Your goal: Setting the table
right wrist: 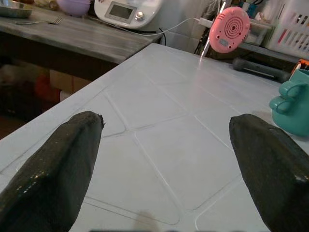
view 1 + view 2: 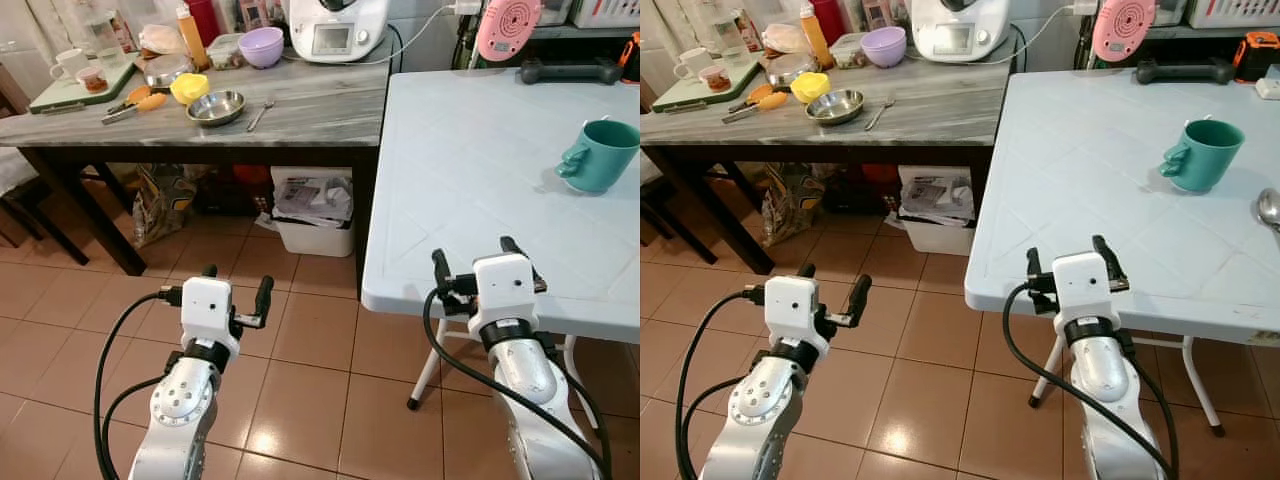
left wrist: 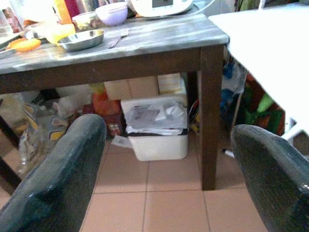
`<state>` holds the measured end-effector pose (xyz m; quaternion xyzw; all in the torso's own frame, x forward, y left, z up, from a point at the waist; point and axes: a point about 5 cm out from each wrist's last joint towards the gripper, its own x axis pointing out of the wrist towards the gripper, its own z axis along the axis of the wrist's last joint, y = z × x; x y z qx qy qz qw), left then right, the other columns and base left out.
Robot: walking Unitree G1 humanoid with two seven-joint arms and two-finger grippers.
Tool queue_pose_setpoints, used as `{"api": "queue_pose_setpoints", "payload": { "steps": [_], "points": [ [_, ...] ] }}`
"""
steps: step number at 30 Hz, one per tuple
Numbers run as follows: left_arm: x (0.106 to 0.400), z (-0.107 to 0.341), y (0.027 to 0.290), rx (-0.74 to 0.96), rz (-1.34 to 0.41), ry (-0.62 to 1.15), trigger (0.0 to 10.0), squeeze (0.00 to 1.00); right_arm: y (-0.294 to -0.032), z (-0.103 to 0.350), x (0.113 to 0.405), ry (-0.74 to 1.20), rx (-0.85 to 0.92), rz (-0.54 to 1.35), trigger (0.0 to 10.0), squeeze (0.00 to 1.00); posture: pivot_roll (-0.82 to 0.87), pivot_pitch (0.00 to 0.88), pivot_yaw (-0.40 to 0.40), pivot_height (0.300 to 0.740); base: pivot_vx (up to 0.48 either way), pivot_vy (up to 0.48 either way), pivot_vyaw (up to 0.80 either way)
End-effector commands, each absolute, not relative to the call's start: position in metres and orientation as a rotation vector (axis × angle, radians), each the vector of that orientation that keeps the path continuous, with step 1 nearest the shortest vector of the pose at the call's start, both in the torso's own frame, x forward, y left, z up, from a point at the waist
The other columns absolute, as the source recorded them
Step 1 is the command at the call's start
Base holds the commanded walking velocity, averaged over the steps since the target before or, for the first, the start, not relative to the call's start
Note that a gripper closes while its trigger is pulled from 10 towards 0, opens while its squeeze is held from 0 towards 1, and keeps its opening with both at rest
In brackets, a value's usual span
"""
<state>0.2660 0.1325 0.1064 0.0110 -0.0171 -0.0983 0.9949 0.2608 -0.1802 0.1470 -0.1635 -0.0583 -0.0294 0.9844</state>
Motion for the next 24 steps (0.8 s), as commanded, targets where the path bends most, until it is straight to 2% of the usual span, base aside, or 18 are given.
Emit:
{"api": "queue_pose_setpoints", "payload": {
  "steps": [1, 2, 5, 9, 10, 19, 24],
  "points": [
    [0.269, 0.101, 0.121, 0.02, -0.292, 0.002, 10.0, 0.0, -0.2, 0.151, 0.24, -0.098, -0.331, -0.211, 10.0, 0.0, -0.45, 0.211, 0.256, 0.74, 0.0, 0.0, 0.0],
    [0.271, 0.1, 0.114, 0.018, -0.332, 0.013, 10.0, 0.0, -0.208, 0.154, 0.231, -0.098, -0.33, -0.274, 10.0, 0.0, -0.45, 0.211, 0.256, 0.74, 0.0, 0.0, 0.0],
    [0.273, 0.101, 0.11, 0.018, -0.352, 0.015, 10.0, 0.0, -0.211, 0.156, 0.227, -0.101, -0.323, -0.3, 10.0, 0.0, -0.44, 0.209, 0.258, 0.74, 0.0, 0.0, 0.0],
    [0.276, 0.105, 0.108, 0.011, -0.337, -0.001, 10.0, 0.0, -0.205, 0.151, 0.233, -0.091, -0.315, -0.251, 10.0, 0.0, -0.43, 0.206, 0.255, 0.74, 0.0, 0.0, 0.0],
    [0.275, 0.104, 0.108, 0.009, -0.333, -0.002, 10.0, 0.0, -0.202, 0.152, 0.233, -0.09, -0.317, -0.24, 10.0, 0.0, -0.42, 0.2, 0.225, 0.74, 0.0, 0.0, 0.0],
    [0.271, 0.104, 0.113, -0.014, -0.283, -0.01, 10.0, 0.0, -0.193, 0.162, 0.246, -0.105, -0.328, -0.138, 10.0, 0.0, -0.39, 0.198, 0.187, 0.74, 0.0, 0.0, 0.0],
    [0.27, 0.107, 0.113, -0.025, -0.227, -0.032, 10.0, 0.0, -0.186, 0.165, 0.254, -0.094, -0.344, -0.027, 10.0, 0.0, -0.37, 0.202, 0.112, 0.74, 0.0, 0.0, 0.0]
  ]
}}
